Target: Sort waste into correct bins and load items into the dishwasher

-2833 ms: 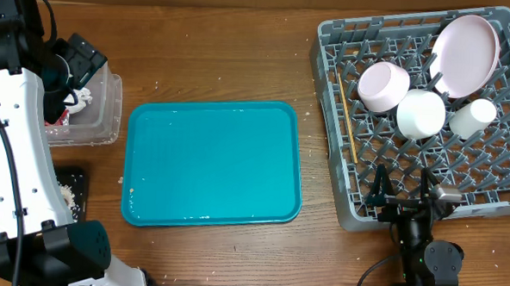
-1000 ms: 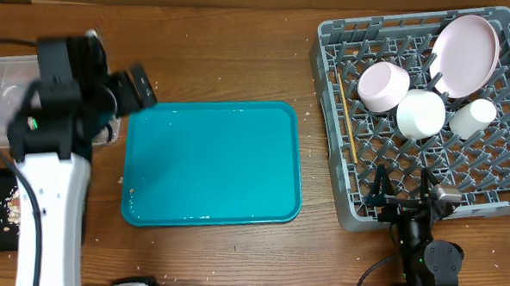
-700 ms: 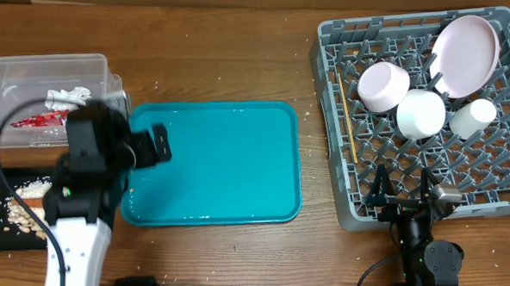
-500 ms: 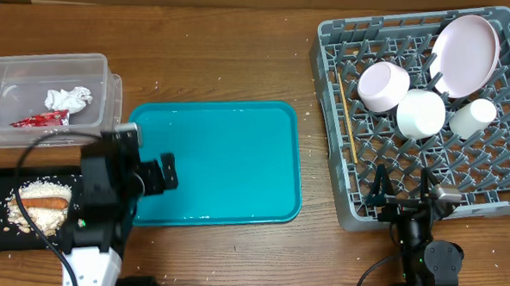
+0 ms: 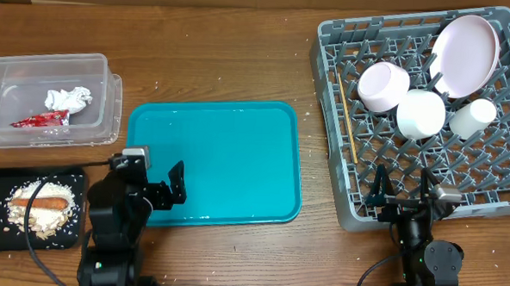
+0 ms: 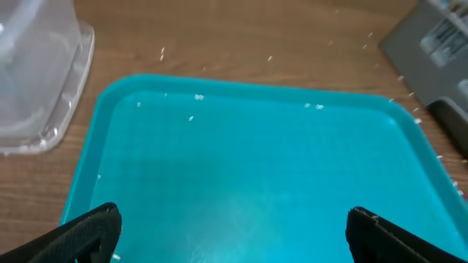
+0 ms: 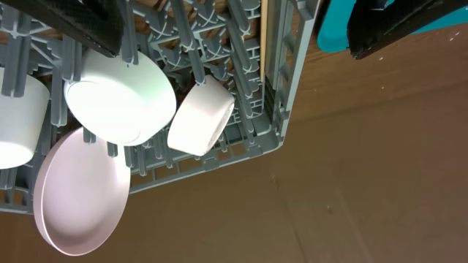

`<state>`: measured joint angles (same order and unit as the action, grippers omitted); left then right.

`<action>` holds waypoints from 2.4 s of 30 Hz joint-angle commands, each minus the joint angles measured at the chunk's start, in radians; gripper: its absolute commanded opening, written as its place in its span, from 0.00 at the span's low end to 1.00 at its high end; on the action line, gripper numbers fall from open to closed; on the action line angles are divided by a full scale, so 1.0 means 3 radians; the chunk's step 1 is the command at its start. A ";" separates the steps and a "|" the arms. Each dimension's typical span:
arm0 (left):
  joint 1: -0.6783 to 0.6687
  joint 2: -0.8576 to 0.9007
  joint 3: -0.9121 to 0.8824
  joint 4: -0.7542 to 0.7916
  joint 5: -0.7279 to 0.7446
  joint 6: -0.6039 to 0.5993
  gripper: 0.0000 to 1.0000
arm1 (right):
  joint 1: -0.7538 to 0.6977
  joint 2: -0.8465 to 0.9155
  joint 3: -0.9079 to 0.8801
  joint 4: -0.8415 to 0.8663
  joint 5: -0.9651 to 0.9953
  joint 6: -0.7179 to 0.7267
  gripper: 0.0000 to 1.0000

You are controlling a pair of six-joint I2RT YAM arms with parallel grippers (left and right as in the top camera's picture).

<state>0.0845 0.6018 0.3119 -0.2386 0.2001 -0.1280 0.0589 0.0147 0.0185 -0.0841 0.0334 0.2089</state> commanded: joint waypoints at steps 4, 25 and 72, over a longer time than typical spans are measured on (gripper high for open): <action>-0.0022 -0.0430 -0.0237 0.0058 0.0100 0.0170 1.00 | -0.0008 -0.0039 -0.0034 0.0010 0.0031 -0.0013 1.00; -0.0024 -0.1375 -0.1024 0.0646 0.0123 0.0181 1.00 | -0.0008 -0.0039 -0.0034 0.0010 0.0031 -0.0014 1.00; -0.0393 -0.1995 -0.1025 0.0877 -0.0130 0.0740 1.00 | -0.0008 -0.0039 -0.0034 0.0010 0.0031 -0.0013 1.00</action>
<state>-0.0269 0.0151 0.0086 0.0509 0.2134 0.0475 0.0589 0.0147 0.0185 -0.0834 0.0334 0.2089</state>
